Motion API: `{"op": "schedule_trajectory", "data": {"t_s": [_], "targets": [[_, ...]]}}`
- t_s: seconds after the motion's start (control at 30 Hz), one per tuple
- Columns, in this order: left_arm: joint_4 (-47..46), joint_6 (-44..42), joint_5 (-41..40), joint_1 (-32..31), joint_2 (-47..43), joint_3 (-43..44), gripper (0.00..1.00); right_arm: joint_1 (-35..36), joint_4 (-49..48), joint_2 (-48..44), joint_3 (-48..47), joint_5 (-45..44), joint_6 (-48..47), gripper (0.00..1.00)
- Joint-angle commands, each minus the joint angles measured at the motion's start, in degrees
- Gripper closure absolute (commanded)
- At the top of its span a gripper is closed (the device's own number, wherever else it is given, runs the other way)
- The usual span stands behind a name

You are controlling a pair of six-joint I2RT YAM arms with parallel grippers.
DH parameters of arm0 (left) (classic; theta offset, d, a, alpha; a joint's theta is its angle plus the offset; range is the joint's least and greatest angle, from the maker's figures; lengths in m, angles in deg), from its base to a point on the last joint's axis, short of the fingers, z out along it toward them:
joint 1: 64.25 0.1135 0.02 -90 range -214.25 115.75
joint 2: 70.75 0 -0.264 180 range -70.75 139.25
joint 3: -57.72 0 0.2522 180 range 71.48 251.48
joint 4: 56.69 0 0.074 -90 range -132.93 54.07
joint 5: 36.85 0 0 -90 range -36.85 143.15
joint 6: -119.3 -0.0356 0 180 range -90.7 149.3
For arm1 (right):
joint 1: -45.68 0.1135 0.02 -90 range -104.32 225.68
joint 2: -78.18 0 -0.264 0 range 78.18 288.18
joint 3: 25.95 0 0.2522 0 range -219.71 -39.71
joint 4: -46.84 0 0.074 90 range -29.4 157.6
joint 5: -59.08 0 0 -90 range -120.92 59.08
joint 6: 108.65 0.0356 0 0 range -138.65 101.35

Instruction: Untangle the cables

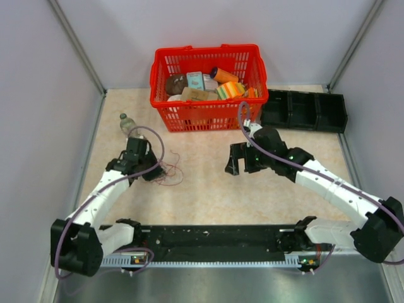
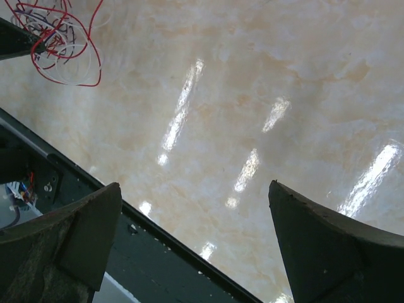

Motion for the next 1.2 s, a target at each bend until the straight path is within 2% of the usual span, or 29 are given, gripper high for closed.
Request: {"op": "schedule_trajectory", "data": {"t_s": [0.0,0.13,0.23,0.33,0.43,0.6,0.73,0.83,0.9,0.97,1.03,1.17], "targets": [[-10.12,-2.02,10.39,-7.19,-3.25,-1.77,1.00,0.46,-7.58,1.94,2.16,4.89,-0.34,0.03],[-14.08,-1.84,13.57,-14.22,-0.80,-0.63,1.00,0.46,-16.02,5.98,4.79,13.58,4.05,0.11],[-14.61,-1.84,11.21,-19.40,1.75,0.69,1.00,0.46,-19.20,10.37,5.59,15.80,7.22,0.22],[-16.62,-1.14,11.63,-22.05,4.21,0.61,1.00,0.37,-20.61,13.54,6.38,16.68,10.46,0.28],[-20.40,0.88,12.96,-23.46,4.83,-1.41,1.00,0.29,-22.89,14.51,8.48,15.11,14.59,0.35],[-23.49,2.82,13.31,-25.39,5.62,-3.17,1.00,-0.50,-28.07,15.48,12.79,11.85,22.77,0.36],[-24.45,2.03,13.05,-26.62,6.24,-4.05,0.99,-0.77,-32.28,17.24,14.20,10.18,25.68,0.41],[-24.54,1.59,10.86,-27.42,5.72,-5.28,0.76,-0.86,-33.53,17.94,14.47,8.08,26.47,0.42],[-24.63,1.32,8.40,-27.86,5.10,-6.42,0.64,-1.38,-33.88,18.03,14.73,6.41,26.47,0.42],[-25.42,0.71,6.73,-28.03,4.57,-7.65,0.54,-2.26,-35.28,18.38,15.08,6.92,25.51,0.47],[-26.91,0.45,5.76,-28.30,4.48,-8.88,0.49,-3.05,-36.51,19.26,14.99,8.68,24.11,0.48],[-30.08,-0.08,4.52,-29.00,5.10,-10.20,0.46,-3.32,-36.34,20.75,14.20,9.66,22.52,0.49]]}}
